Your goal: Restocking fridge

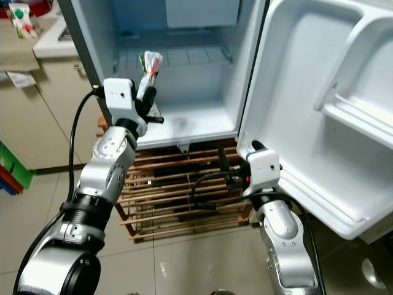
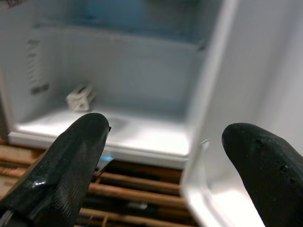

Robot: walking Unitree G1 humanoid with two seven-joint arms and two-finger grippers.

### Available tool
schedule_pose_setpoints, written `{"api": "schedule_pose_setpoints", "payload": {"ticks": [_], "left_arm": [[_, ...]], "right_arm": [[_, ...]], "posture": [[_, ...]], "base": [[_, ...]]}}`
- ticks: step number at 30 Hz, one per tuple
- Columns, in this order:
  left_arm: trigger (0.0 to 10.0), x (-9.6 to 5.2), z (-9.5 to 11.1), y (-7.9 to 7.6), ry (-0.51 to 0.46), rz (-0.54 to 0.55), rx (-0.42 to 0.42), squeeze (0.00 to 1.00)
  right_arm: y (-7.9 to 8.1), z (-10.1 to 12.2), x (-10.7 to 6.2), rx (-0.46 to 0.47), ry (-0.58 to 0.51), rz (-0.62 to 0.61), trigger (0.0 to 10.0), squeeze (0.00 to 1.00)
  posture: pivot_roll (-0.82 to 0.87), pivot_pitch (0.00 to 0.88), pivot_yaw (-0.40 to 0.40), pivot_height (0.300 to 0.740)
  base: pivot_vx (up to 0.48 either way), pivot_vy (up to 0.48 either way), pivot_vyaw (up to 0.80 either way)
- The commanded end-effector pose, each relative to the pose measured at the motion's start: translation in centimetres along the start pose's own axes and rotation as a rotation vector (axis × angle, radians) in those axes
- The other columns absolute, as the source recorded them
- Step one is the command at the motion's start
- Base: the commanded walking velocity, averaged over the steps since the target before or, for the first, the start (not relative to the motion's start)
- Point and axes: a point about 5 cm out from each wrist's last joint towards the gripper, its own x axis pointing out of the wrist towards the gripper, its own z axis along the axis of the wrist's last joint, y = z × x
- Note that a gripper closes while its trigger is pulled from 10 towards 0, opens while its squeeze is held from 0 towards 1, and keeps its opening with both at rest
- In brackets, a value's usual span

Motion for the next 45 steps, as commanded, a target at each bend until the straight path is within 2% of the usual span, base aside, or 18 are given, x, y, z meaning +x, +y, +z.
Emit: {"api": "schedule_pose_setpoints", "payload": {"ticks": [1, 12, 23, 25, 27, 32, 35, 37, 39, 43, 45], "left_arm": [[10.0, 0.5, 0.9, -0.5, -0.027, -0.012, -0.003, 0.00], [10.0, 0.6, 1.3, -0.1, -0.057, 0.029, -0.016, 0.00], [10.0, -0.4, 0.9, 0.3, -0.054, 0.133, -0.046, 0.00], [10.0, -0.3, 0.8, 0.8, -0.044, 0.179, -0.034, 0.00], [10.0, 0.0, 0.8, 1.6, -0.013, 0.228, -0.022, 0.00], [10.0, 0.9, 0.8, 2.7, 0.038, 0.269, -0.027, 0.00], [10.0, 2.2, 1.5, 3.8, 0.049, 0.268, -0.002, 0.00], [10.0, 2.5, 1.7, 3.9, 0.056, 0.263, -0.004, 0.00], [10.0, 3.6, 2.4, 3.9, 0.078, 0.227, 0.002, 0.00], [10.0, 4.0, 2.8, 3.8, 0.071, 0.218, 0.043, 0.00], [10.0, 4.3, 3.0, 4.1, 0.084, 0.223, 0.064, 0.00]], "right_arm": [[-0.2, 0.4, 0.0, 0.008, -0.013, 0.006, 10.0, 0.16], [0.2, 0.3, -0.3, 0.012, 0.003, 0.030, 10.0, 0.16], [0.5, 0.2, -0.7, 0.019, 0.015, 0.069, 10.0, 0.15], [0.7, 0.1, -0.8, 0.018, 0.019, 0.083, 10.0, 0.16], [0.9, 0.2, -1.0, 0.013, 0.021, 0.099, 10.0, 0.16], [0.9, 0.4, -1.3, 0.010, 0.025, 0.106, 10.0, 0.16], [1.3, 0.6, -1.7, 0.002, 0.027, 0.129, 10.0, 0.15], [1.6, 0.8, -2.1, -0.001, 0.026, 0.137, 10.0, 0.16], [1.9, 0.9, -2.5, -0.001, 0.031, 0.145, 10.0, 0.15], [2.2, 1.0, -2.9, 0.000, 0.035, 0.143, 10.0, 0.16], [2.6, 1.3, -3.7, 0.008, 0.039, 0.139, 10.0, 0.15]], "posture": [[-0.19, 0.000, 0.050, 0.740], [-0.19, 0.000, 0.050, 0.740], [-0.19, 0.000, 0.049, 0.740], [-0.19, 0.000, 0.050, 0.740], [-0.20, 0.000, 0.056, 0.740], [-0.21, 0.000, 0.060, 0.740], [-0.22, 0.000, 0.059, 0.740], [-0.22, 0.000, 0.063, 0.740], [-0.23, 0.008, 0.070, 0.740], [-0.24, 0.027, 0.075, 0.740], [-0.25, 0.070, 0.082, 0.740]], "base": [[0.454, 0.000, 0.00], [0.438, 0.000, 0.00], [0.000, 0.000, 0.00], [0.000, 0.000, 0.00], [0.000, 0.000, 0.00], [0.000, 0.000, 0.00], [0.000, 0.000, 0.00], [0.000, 0.000, 0.00], [0.000, 0.000, 0.00], [0.000, 0.000, 0.00], [0.000, 0.000, 0.00]]}}
